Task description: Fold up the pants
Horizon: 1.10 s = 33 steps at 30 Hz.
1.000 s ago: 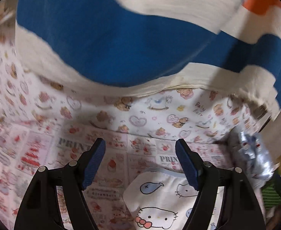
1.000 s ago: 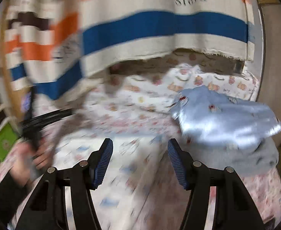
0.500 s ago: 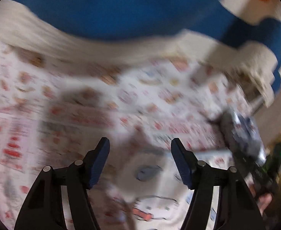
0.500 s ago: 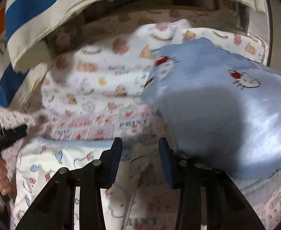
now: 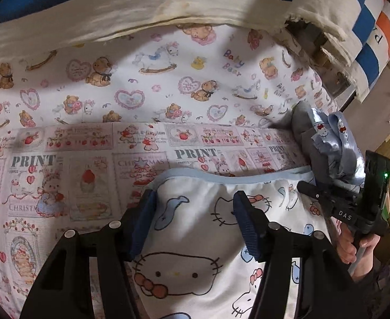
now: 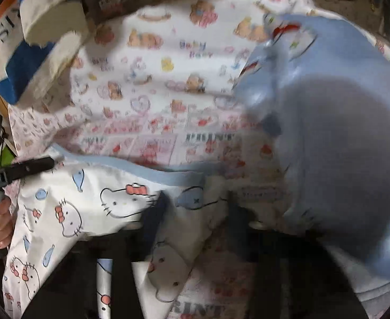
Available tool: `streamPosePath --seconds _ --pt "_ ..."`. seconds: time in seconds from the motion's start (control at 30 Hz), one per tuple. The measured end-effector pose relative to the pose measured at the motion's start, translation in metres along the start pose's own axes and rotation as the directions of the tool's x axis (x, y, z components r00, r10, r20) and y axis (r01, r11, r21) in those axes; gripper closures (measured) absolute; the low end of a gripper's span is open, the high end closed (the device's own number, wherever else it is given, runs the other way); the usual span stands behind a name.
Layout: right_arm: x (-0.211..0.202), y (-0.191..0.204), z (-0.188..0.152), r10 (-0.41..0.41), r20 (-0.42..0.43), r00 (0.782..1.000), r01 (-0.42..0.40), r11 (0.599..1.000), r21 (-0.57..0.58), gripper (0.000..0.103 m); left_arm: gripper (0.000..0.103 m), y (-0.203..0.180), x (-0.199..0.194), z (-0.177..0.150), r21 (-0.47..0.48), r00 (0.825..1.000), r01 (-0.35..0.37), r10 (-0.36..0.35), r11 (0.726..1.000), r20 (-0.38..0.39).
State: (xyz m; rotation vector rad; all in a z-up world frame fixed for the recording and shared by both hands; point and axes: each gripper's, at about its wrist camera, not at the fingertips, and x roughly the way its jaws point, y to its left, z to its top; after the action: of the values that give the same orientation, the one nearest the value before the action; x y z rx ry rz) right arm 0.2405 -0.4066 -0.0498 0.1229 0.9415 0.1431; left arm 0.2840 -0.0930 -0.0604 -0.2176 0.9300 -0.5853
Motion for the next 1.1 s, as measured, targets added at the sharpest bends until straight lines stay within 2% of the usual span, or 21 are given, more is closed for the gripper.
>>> streamPosePath --seconds 0.03,0.13,0.23,0.27,0.3,0.37,0.47,0.53,0.57,0.6,0.63,0.73,0.77,0.87,1.0,1.1 --pt "0.000 -0.002 -0.001 0.033 -0.003 0.999 -0.033 0.999 0.024 0.096 0.043 0.002 -0.001 0.000 -0.008 1.000 0.006 -0.006 1.000 0.001" --pt "-0.006 -0.009 0.000 0.015 0.031 0.999 -0.017 0.998 0.068 0.098 0.040 0.009 -0.004 0.001 -0.042 0.999 0.038 -0.038 0.998 0.004" --pt "-0.016 -0.010 0.000 -0.058 0.066 0.996 0.053 0.996 0.077 0.098 0.031 0.015 -0.005 0.002 -0.073 0.997 0.073 -0.073 0.995 0.006" --pt "-0.017 -0.008 -0.001 -0.110 0.066 0.992 0.105 0.992 0.075 0.098 0.029 0.017 -0.005 0.002 -0.085 0.997 0.078 -0.078 0.993 0.005" --pt "-0.018 -0.006 -0.002 -0.176 0.061 0.983 0.171 0.983 0.072 0.098 0.029 0.017 -0.005 0.002 -0.094 0.996 0.085 -0.085 0.992 0.007" --pt "-0.021 -0.002 -0.004 -0.233 0.049 0.971 0.229 0.971 0.069 0.098 0.029 0.019 -0.006 0.002 -0.104 0.995 0.100 -0.099 0.990 0.008" --pt "-0.025 0.000 -0.004 -0.256 0.039 0.966 0.254 0.966 0.050 0.098 0.029 0.017 -0.005 0.002 -0.100 0.993 0.116 -0.116 0.988 0.008" --pt "-0.026 -0.003 -0.003 -0.252 0.028 0.967 0.250 0.966 0.057 0.098 0.035 0.013 -0.001 0.000 -0.086 0.993 0.118 -0.120 0.989 -0.009" --pt "-0.025 -0.004 -0.002 -0.246 0.025 0.969 0.244 0.968 0.062 0.098 0.051 0.009 0.001 0.000 -0.067 0.992 0.124 -0.126 0.990 -0.023" --pt "-0.026 -0.004 -0.001 -0.241 0.027 0.970 0.239 0.969 0.065 0.098 0.072 0.005 0.006 -0.001 -0.056 0.987 0.147 -0.150 0.988 -0.051" --pt "-0.027 -0.006 -0.003 -0.240 0.029 0.970 0.238 0.969 0.064 0.098 0.079 0.003 0.012 -0.003 -0.055 0.984 0.155 -0.160 0.986 -0.084" --pt "-0.027 -0.001 -0.003 -0.234 0.044 0.971 0.231 0.971 0.053 0.098 0.092 -0.006 0.014 -0.004 -0.018 0.992 0.093 -0.095 0.995 -0.085" --pt "-0.029 0.002 -0.003 -0.201 0.065 0.977 0.199 0.979 0.042 0.098 0.093 -0.007 0.016 -0.005 -0.011 0.991 0.094 -0.095 0.995 -0.095" --pt "-0.032 0.009 -0.005 -0.100 0.099 0.990 0.100 0.995 0.007 0.098 0.094 -0.009 0.008 -0.005 0.004 0.997 0.057 -0.056 0.998 -0.044" --pt "-0.038 0.019 -0.007 -0.069 0.145 0.987 0.071 0.997 -0.011 0.098 0.094 -0.016 -0.012 -0.001 0.078 0.997 -0.041 0.035 0.996 0.066" --pt "-0.041 0.016 -0.005 -0.058 0.154 0.986 0.046 0.996 0.082 0.098 0.094 -0.010 -0.022 0.003 0.089 0.989 -0.089 0.078 0.992 0.127"
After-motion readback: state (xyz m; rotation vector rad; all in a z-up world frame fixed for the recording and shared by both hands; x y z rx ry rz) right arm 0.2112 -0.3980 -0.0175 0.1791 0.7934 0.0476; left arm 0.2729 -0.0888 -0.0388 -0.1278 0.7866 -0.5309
